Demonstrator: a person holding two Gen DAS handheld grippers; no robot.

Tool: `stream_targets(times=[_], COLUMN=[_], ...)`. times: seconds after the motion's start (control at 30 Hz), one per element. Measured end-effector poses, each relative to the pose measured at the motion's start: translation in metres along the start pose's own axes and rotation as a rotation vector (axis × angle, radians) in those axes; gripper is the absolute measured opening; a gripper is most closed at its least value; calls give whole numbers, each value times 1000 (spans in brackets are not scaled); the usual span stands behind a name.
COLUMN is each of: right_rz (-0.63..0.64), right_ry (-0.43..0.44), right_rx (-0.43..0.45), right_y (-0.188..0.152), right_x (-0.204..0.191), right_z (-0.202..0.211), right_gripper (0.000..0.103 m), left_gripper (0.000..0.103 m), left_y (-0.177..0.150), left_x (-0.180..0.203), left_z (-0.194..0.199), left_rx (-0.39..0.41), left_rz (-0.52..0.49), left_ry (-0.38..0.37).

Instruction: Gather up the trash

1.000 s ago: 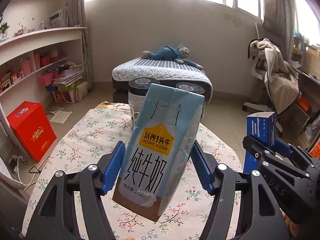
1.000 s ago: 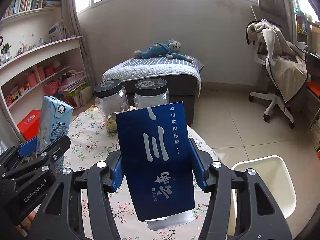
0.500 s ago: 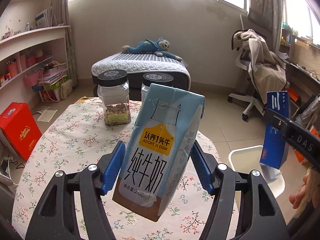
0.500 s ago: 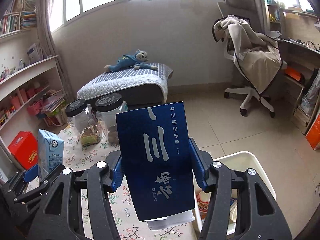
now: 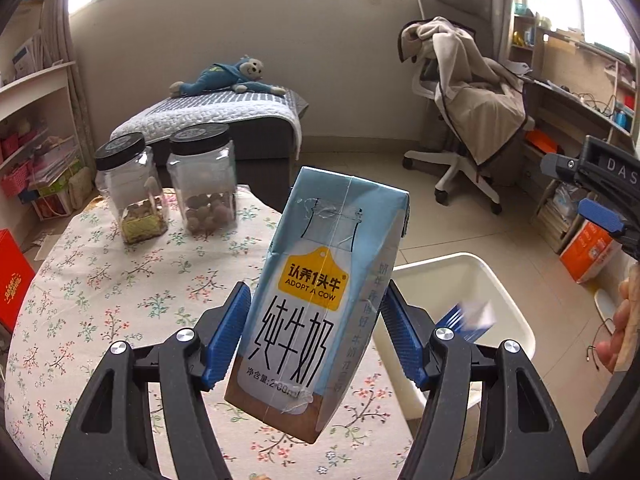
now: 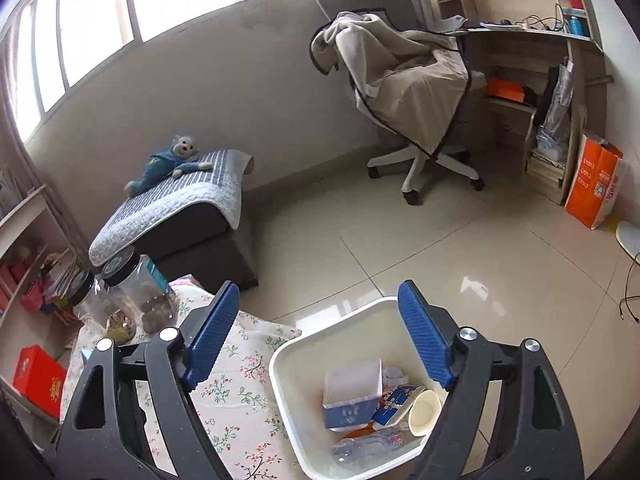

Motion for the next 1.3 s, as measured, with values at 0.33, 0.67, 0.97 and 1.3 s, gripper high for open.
stream_targets(times=[0.33, 0.67, 0.97, 1.3], right_rz=[-165, -181, 22, 222], right_ry=[-101, -167, -107, 54], right_rx=[96, 174, 254, 282], right_y=[22, 33, 28, -12], right_x=[67, 86, -4, -132], right_z=[19, 43, 77, 108], right_gripper=[91, 96, 96, 96], left_gripper=[66, 87, 96, 96], left_y=[12, 26, 65, 78], left_x=[89, 103, 22, -101], left_z=[-24, -25, 37, 103], left_rx=[-29, -25, 177, 318], left_rz=[-64, -91, -97, 13], left_ry=[-127, -130, 35, 249])
Point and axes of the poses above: each gripper's, at about its wrist camera, not at the fingertips, and z roughly against the way its jaws point, x to its right, y to its top, the point moved 4 cm from there along -z, roughly the way its jaws point, and after that the axes turned 7 degrees about x, right-handed, at the moved point
